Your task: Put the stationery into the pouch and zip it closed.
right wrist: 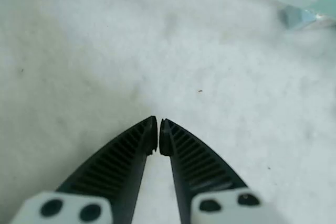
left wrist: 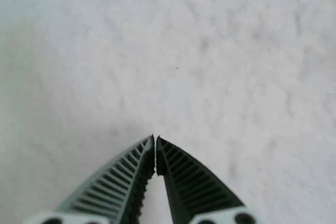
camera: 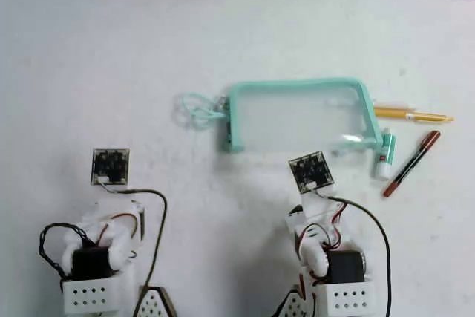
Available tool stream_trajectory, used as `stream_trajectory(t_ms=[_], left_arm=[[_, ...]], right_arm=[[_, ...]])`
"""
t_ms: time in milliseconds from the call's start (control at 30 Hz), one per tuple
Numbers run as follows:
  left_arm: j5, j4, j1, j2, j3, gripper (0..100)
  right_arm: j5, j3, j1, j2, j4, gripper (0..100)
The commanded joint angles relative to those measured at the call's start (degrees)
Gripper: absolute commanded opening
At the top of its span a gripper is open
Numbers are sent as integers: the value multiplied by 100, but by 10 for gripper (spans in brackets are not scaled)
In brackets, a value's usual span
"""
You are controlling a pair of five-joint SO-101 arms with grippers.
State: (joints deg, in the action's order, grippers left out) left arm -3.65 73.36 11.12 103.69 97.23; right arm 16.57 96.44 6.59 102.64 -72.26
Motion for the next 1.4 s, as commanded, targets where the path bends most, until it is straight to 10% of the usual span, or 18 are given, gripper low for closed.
stream_trajectory(t_ms=[0,1367], left_arm=[[62,35,40,66,-26,24],[26,18,57,66,-26,24]], right_arm=[[-44,44,-13,40,-31,18],[-18,44,13,40,-31,21]])
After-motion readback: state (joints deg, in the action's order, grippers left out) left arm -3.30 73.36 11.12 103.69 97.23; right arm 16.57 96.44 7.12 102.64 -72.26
